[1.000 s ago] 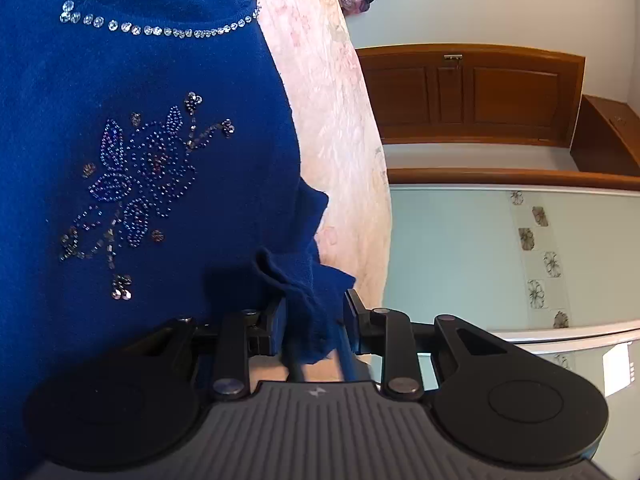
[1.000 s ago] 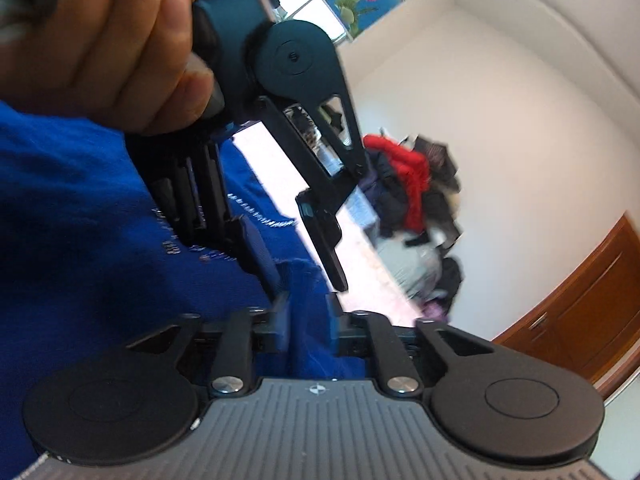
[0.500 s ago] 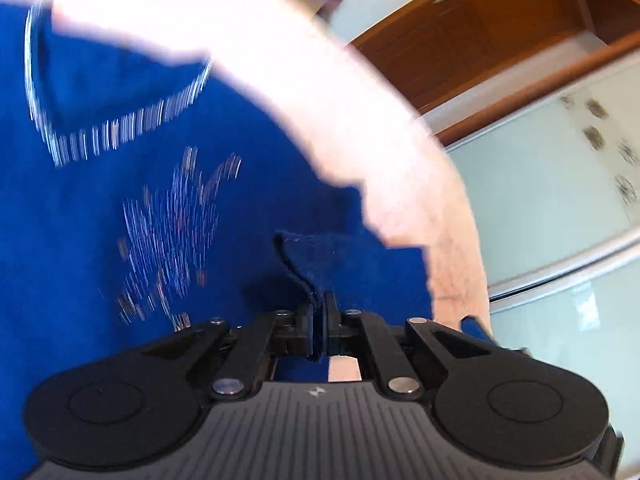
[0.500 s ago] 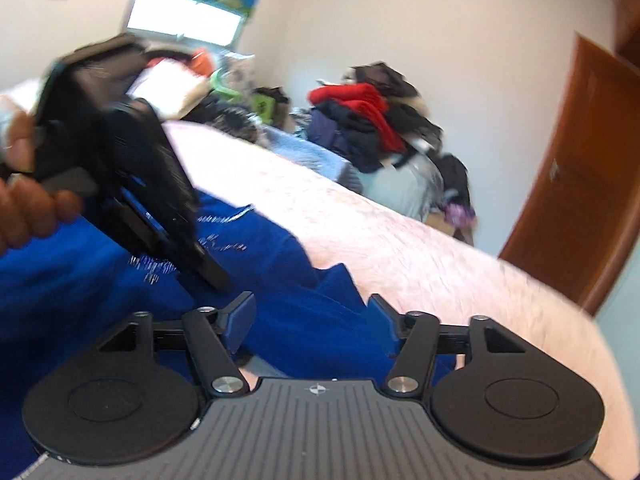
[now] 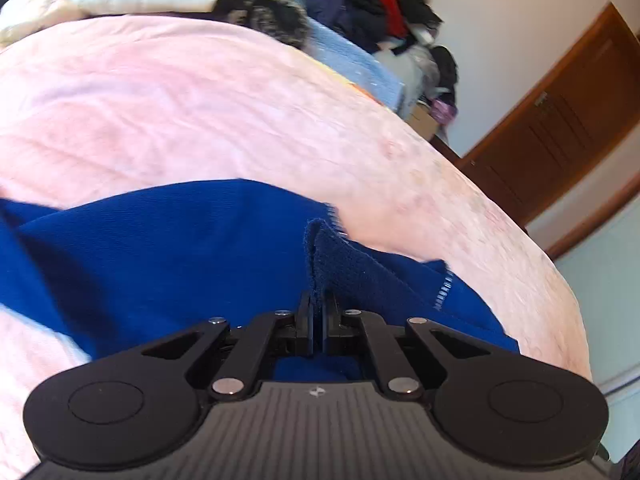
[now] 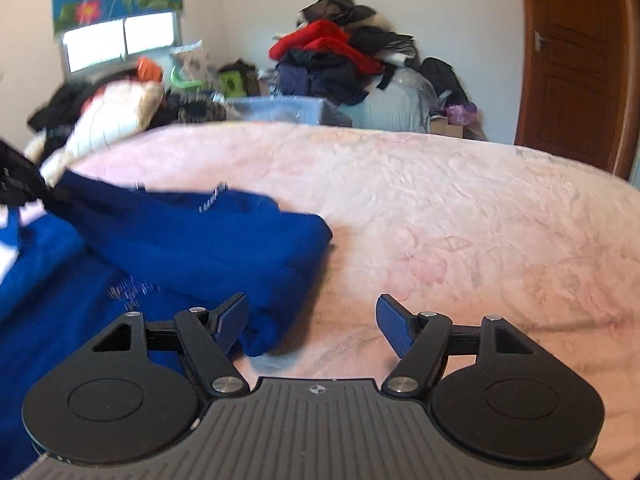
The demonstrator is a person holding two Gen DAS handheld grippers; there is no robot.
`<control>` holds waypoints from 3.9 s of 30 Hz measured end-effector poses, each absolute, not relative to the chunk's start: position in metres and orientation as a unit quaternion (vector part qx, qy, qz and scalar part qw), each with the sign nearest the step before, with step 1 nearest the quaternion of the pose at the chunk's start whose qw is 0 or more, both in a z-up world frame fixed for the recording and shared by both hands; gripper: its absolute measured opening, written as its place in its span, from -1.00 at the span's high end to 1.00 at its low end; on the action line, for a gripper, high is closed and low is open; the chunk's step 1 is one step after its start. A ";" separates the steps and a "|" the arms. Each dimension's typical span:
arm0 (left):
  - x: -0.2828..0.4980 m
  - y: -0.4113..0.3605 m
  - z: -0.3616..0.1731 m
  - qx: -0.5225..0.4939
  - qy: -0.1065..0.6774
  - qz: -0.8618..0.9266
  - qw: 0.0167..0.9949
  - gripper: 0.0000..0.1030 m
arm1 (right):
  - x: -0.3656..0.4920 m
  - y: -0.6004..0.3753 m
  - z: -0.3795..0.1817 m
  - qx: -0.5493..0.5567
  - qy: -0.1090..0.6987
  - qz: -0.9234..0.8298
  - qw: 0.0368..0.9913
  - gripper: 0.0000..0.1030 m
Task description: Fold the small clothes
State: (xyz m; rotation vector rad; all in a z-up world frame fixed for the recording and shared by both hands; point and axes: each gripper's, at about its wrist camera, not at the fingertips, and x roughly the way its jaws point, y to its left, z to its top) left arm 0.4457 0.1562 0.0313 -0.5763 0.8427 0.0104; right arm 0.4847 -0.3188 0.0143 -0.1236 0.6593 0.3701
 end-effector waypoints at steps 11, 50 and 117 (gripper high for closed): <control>0.437 0.201 0.018 -0.290 0.408 0.062 0.863 0.93 | 0.511 -0.316 0.018 0.034 0.375 0.227 0.898 -0.52; 0.382 0.246 0.026 -0.353 0.389 0.081 0.847 -0.08 | 0.546 -0.285 0.039 0.145 0.349 0.267 0.887 0.03; 0.390 0.249 0.149 -0.237 0.107 -0.003 0.965 0.88 | 0.518 -0.260 -0.025 0.167 0.338 0.372 0.848 -0.72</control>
